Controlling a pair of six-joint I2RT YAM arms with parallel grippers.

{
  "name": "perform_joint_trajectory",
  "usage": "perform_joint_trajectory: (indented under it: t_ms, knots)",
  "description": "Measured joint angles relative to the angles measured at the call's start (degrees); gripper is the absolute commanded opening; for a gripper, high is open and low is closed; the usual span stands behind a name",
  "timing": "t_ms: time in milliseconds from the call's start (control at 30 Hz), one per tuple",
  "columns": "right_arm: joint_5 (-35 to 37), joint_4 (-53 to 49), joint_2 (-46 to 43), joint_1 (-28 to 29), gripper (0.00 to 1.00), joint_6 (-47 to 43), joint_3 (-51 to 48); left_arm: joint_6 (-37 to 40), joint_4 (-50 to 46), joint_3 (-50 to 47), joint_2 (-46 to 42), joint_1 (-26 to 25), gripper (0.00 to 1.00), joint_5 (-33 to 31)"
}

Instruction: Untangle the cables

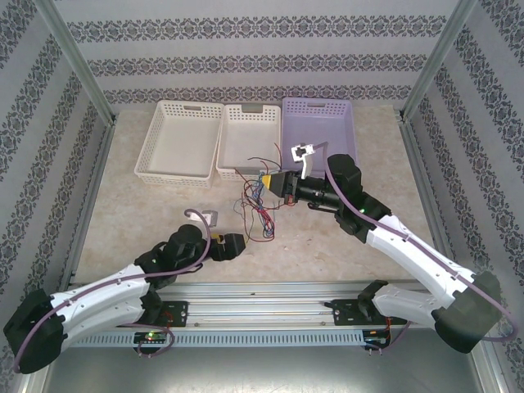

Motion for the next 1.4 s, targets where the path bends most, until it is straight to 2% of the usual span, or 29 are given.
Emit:
perform_joint_trajectory:
  t_ms: [167,400,533,700,967,1067,1167,1400]
  knots:
    - [0.0,-0.2,0.0,0.0,0.00,0.9,0.5,-2.1,7.2,-3.6,0.8,0.0,1.00,0.2]
    - [0.0,0.0,0.0,0.0,0.00,2.2,1.7,-5.5,18.0,-5.0,6.3,0.0,0.98,0.7]
    - [0.0,0.7,0.0,0.1,0.00,3.0,1.8,-7.2,23.3,-5.6,7.9,0.0,0.89,0.4]
    - [0.0,1.6,0.0,1.1,0.00,3.9,1.8,-8.9,27.1,-6.5,8.4,0.0,0.72,-0.9]
    - [0.7,1.6,0.0,1.6,0.00,4.3,1.8,-9.8,32.1,-6.6,11.9,0.0,0.73,-1.0]
    - [0.9,1.7,0.0,1.6,0.00,4.3,1.8,-10.2,34.5,-6.6,13.9,0.0,0.70,-0.9]
    - [1.1,2.2,0.0,1.8,0.00,4.6,1.8,-11.0,37.1,-6.7,16.4,0.0,0.60,-0.8]
    - [1.5,2.5,-0.3,3.4,0.00,5.4,1.7,-12.0,42.2,-7.0,21.4,-0.4,0.23,-0.2]
